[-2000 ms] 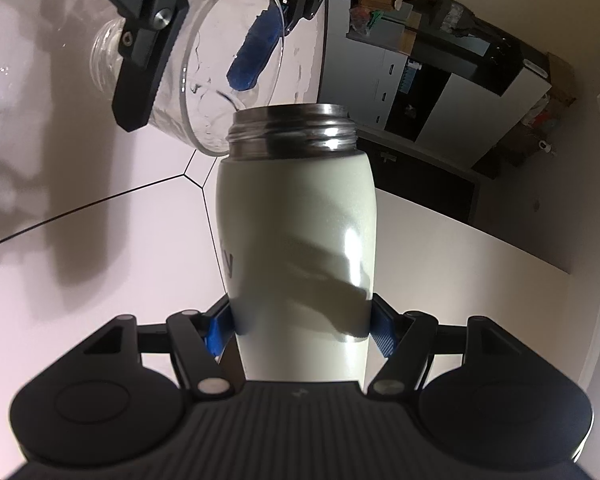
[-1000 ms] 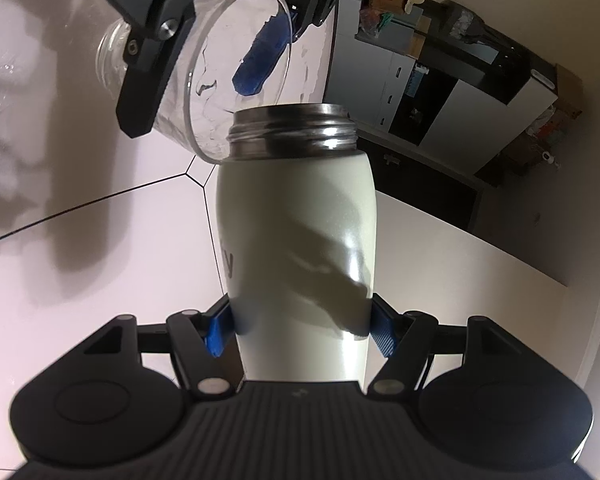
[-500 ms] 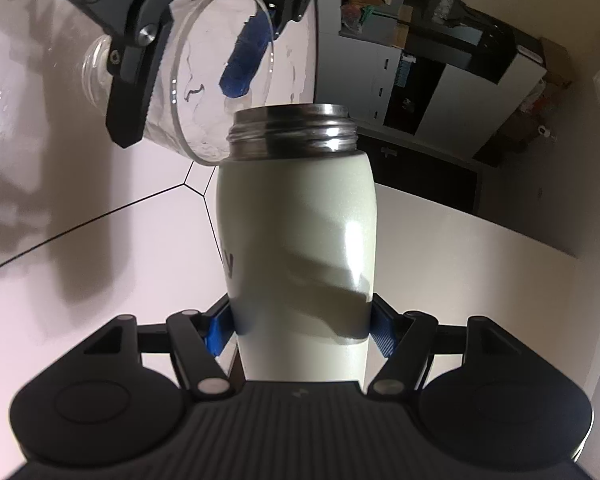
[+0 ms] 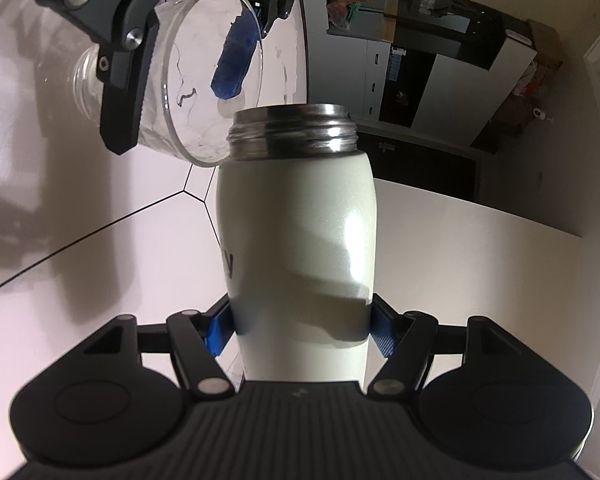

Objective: Unscrew bottle cap and pour
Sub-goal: 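Tilt the bottle mouth back up above the glass with the right gripper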

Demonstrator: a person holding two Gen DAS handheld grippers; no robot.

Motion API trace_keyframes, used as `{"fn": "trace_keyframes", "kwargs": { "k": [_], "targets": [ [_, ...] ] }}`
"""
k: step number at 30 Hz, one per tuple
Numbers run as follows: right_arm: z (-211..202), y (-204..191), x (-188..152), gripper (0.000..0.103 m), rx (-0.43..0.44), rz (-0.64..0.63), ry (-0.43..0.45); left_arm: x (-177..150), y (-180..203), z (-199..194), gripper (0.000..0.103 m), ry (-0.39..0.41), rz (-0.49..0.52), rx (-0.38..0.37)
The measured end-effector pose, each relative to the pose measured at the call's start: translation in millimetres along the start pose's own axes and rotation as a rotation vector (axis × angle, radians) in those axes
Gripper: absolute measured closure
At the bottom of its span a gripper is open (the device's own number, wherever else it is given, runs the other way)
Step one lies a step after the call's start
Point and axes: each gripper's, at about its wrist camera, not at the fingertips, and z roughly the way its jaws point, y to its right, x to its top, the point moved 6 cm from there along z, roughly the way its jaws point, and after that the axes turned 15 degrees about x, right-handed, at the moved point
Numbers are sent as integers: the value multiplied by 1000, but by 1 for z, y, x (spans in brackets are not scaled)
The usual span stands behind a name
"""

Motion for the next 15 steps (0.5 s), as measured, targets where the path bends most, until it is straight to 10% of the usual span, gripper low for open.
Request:
{"fn": "trace_keyframes", "kwargs": {
  "k": [15],
  "targets": [
    [-4, -5, -9, 33, 12, 56, 28, 2, 0, 1, 16, -2, -9, 19]
  ]
}}
